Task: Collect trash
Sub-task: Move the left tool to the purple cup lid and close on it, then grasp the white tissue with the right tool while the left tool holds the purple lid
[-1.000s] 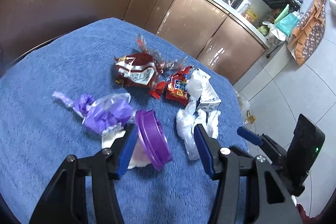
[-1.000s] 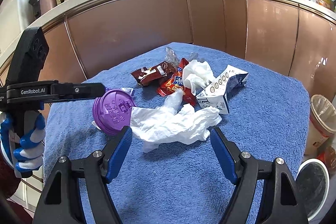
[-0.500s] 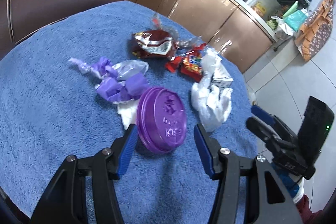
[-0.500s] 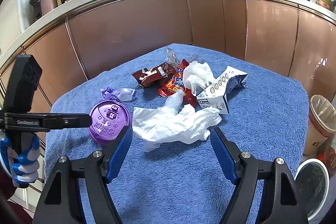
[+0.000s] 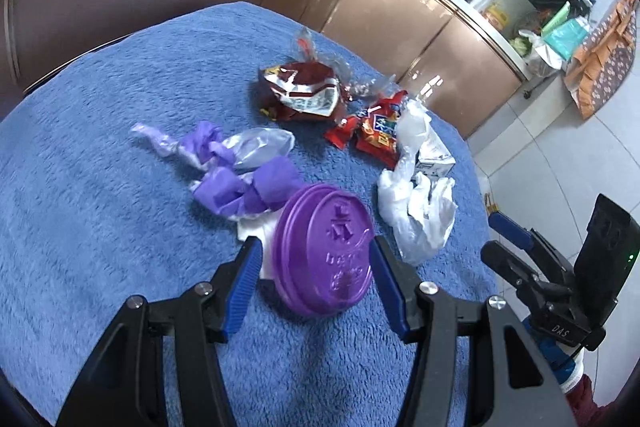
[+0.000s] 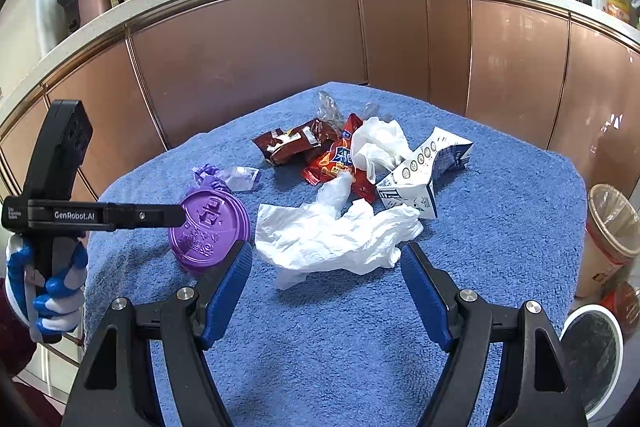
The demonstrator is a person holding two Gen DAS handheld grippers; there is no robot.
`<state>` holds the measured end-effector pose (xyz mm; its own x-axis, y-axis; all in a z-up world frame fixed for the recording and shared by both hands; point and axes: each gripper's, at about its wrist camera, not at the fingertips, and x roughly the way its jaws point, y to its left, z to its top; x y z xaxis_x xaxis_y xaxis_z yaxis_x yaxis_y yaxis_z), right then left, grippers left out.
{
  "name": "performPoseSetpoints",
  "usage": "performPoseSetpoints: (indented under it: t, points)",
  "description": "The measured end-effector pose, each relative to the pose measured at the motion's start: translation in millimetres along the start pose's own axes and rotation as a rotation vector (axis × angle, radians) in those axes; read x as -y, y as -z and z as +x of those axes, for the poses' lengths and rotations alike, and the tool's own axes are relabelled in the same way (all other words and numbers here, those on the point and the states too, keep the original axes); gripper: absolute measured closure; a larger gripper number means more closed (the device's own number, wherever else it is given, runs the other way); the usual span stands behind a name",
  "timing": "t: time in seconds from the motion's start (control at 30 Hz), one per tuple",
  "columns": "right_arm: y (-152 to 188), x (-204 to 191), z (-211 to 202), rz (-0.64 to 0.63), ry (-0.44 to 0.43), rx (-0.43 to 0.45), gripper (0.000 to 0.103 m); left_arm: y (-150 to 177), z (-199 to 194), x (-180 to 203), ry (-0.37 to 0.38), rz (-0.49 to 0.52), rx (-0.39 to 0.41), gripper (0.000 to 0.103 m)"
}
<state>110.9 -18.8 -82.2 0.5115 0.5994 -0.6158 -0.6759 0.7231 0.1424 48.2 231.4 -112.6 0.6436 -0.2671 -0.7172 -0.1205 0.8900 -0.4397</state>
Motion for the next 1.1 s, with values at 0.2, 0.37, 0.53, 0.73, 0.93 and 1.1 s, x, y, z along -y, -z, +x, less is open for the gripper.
performPoseSetpoints:
  t: [0.2,0.37,0.53,0.73,0.93,1.1]
  points:
    - [-0.2,-1.0,4.1,-0.007,-0.001,-0.010,0.026,-3.4,9.7,1.2,0.023,0.000,-0.024,0.060]
    - [-1.1,-1.9,7.8,-0.007,-0.003,-0.015,0.026,-0.9,9.3,1.2,0.020,-0.002,-0.022,0.073]
    - [-2.3,-4.3,12.1,-0.008,-0.016,-0.020,0.026,0.4,3.2,7.6,0.011,0.021,-0.004,0.076]
    - [-6.1,-12.7,18.0,-0.026,-0.042,-0.023,0.029,0.1,-2.1,16.4,0.034,0.042,0.011,0.082]
    - [-11.9,-11.9,27.0,0.004,-0.041,-0.030,0.032,1.2,-3.3,22.2,0.035,0.063,0.016,0.083]
    - [-16.0,-14.5,33.2,0.006,-0.024,-0.032,0.032,2.6,-3.1,24.6,0.033,0.071,0.020,0.083]
